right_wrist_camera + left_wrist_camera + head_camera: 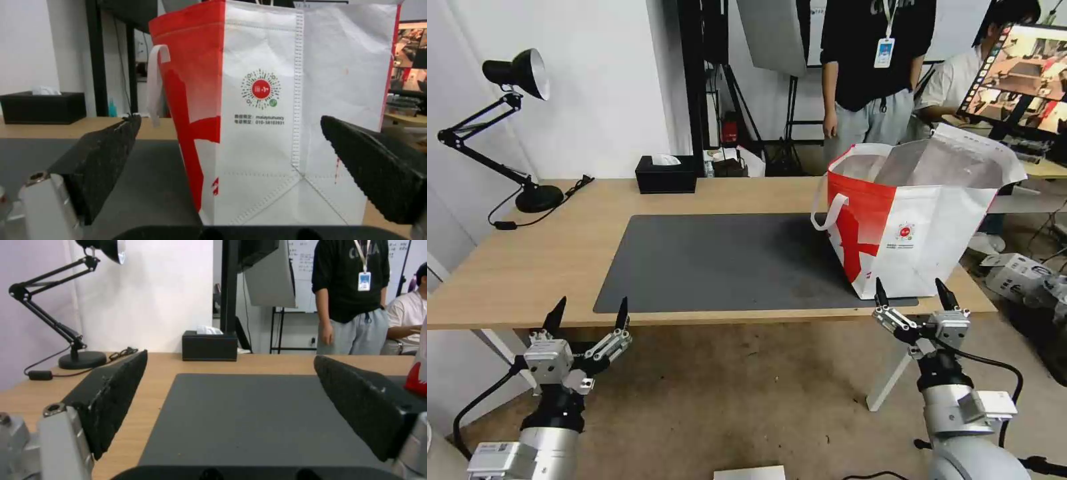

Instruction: Pick up the trash from the table and place it into the takeout bag.

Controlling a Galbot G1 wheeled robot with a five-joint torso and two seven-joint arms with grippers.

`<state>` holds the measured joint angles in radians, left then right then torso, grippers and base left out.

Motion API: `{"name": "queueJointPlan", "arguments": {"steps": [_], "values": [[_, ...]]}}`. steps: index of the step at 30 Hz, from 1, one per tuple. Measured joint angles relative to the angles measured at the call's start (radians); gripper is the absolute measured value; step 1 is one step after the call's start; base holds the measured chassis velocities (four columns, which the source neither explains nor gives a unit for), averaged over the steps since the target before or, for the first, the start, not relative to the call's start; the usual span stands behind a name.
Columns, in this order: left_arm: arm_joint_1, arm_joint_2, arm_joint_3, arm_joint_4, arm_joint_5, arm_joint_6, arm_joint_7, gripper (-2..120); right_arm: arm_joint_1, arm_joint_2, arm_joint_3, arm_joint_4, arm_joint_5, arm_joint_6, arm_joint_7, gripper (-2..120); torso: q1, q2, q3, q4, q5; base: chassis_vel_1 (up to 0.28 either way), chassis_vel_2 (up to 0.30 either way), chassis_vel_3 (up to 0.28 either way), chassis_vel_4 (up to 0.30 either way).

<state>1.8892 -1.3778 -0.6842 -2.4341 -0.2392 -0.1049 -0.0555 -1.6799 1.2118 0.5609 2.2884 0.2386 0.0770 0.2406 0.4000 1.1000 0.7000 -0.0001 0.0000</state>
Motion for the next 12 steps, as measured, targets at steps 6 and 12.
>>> {"name": "queueJointPlan", "arguments": {"steps": [6, 12], "values": [[-0.003, 0.0, 0.001, 0.001, -0.003, 0.001, -0.001, 100, 0.001, 0.0, -0.001, 0.0, 0.001, 0.0, 0.0, 100, 0.0, 0.0, 0.0, 0.0, 0.0, 0.0, 0.0, 0.0, 0.0], [-0.004, 0.001, 0.001, 0.002, -0.004, 0.002, -0.002, 100, 0.001, -0.001, -0.001, 0.0, 0.001, -0.001, 0.001, 100, 0.0, 0.0, 0.0, 0.0, 0.0, 0.0, 0.0, 0.0, 0.0]]}}
